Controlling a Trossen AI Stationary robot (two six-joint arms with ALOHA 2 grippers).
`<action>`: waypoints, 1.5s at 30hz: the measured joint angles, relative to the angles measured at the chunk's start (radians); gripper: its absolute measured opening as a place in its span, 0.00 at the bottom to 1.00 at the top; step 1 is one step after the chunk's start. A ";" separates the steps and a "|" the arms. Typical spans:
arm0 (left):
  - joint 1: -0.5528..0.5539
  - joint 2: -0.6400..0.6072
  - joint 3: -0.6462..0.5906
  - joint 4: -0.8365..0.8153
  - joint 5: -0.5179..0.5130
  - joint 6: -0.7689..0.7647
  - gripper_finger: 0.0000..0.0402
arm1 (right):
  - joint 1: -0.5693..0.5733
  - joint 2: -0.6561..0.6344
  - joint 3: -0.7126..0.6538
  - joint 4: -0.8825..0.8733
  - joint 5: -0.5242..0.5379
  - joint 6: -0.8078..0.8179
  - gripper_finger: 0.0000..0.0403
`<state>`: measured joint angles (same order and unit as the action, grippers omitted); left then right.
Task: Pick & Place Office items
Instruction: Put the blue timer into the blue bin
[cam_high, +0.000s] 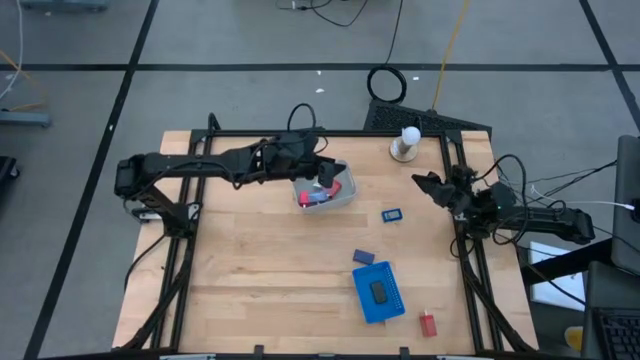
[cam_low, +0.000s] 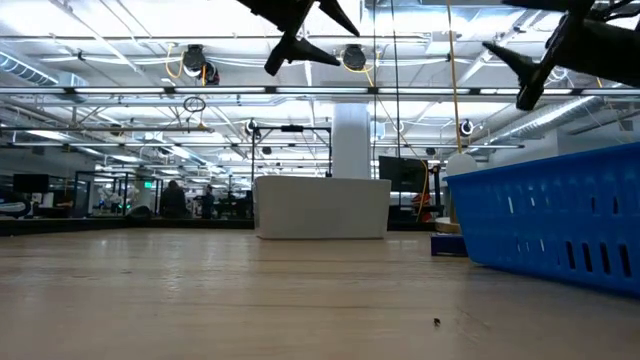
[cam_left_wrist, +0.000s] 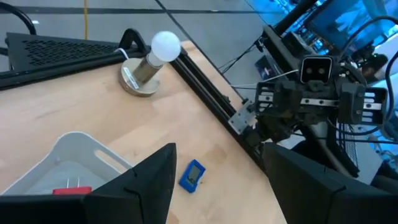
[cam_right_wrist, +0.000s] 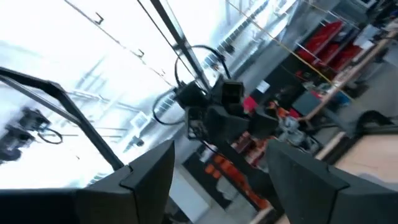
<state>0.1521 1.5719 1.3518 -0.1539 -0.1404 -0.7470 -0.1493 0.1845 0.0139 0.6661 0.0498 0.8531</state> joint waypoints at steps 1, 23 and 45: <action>-0.005 0.000 0.000 0.000 -0.008 -0.007 0.61 | 0.000 0.000 0.000 0.007 0.000 0.004 0.60; -0.041 0.000 0.000 -0.007 -0.028 -0.008 0.61 | -0.037 0.152 0.116 -0.184 -0.241 -0.232 0.60; -0.041 0.001 0.000 -0.027 -0.027 0.041 0.61 | -0.059 1.115 1.009 -1.604 0.096 -0.846 0.60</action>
<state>0.1108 1.5726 1.3518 -0.1814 -0.1679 -0.7059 -0.2085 1.2990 1.0232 -0.9377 0.1457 0.0068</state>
